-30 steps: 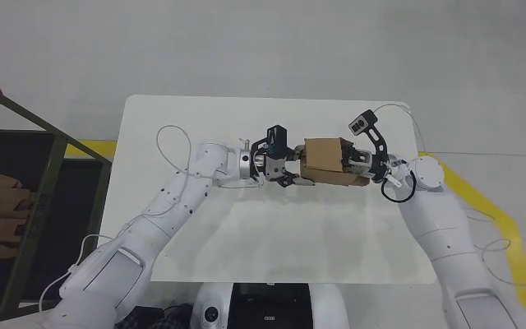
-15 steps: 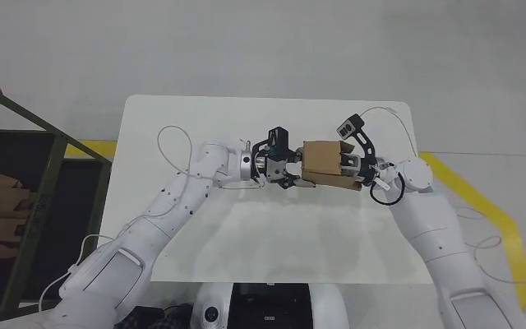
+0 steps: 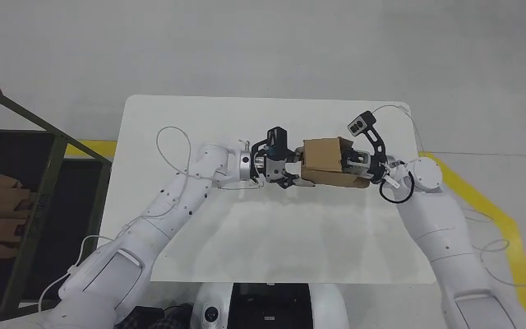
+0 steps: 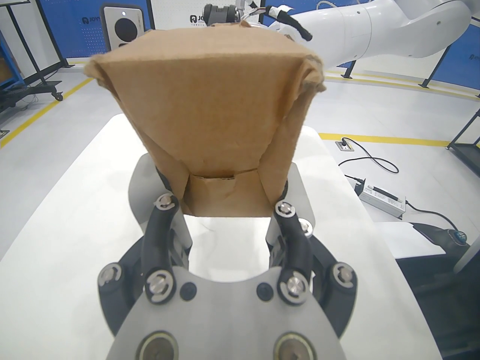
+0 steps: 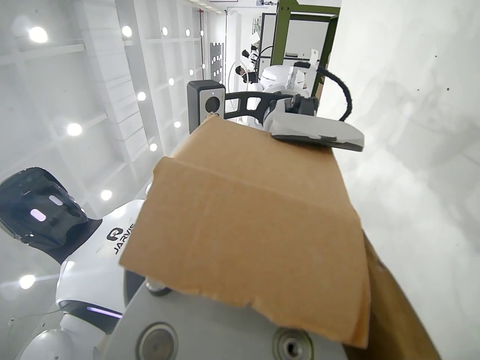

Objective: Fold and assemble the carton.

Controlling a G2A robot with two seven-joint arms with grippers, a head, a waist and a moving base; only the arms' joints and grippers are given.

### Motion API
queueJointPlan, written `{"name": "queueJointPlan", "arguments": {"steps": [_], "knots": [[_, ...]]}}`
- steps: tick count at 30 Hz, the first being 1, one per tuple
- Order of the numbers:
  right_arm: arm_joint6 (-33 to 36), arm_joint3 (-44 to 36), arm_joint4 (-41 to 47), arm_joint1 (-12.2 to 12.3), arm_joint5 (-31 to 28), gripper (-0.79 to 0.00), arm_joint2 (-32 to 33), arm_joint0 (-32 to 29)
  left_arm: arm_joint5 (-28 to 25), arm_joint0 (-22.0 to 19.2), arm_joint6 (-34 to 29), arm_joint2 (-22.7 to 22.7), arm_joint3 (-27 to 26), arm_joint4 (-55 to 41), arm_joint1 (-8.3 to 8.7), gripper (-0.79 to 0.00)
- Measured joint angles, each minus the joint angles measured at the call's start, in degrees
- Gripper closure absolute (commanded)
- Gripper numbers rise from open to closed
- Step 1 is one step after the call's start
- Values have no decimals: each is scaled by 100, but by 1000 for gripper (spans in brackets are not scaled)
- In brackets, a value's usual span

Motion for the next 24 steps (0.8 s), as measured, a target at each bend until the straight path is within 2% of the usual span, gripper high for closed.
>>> {"name": "queueJointPlan", "arguments": {"steps": [8, 16, 24], "knots": [[22, 100, 105, -56, 16, 0, -166, 30, 0, -42, -101, 83, -98, 12, 23, -533], [282, 339, 673, -122, 112, 0, -206, 78, 0, -31, -209, -9, -269, -5, 88, -785], [694, 527, 1401, -233, 364, 0, -320, 181, 0, 102, -247, -258, -610, -76, 178, -785]]}}
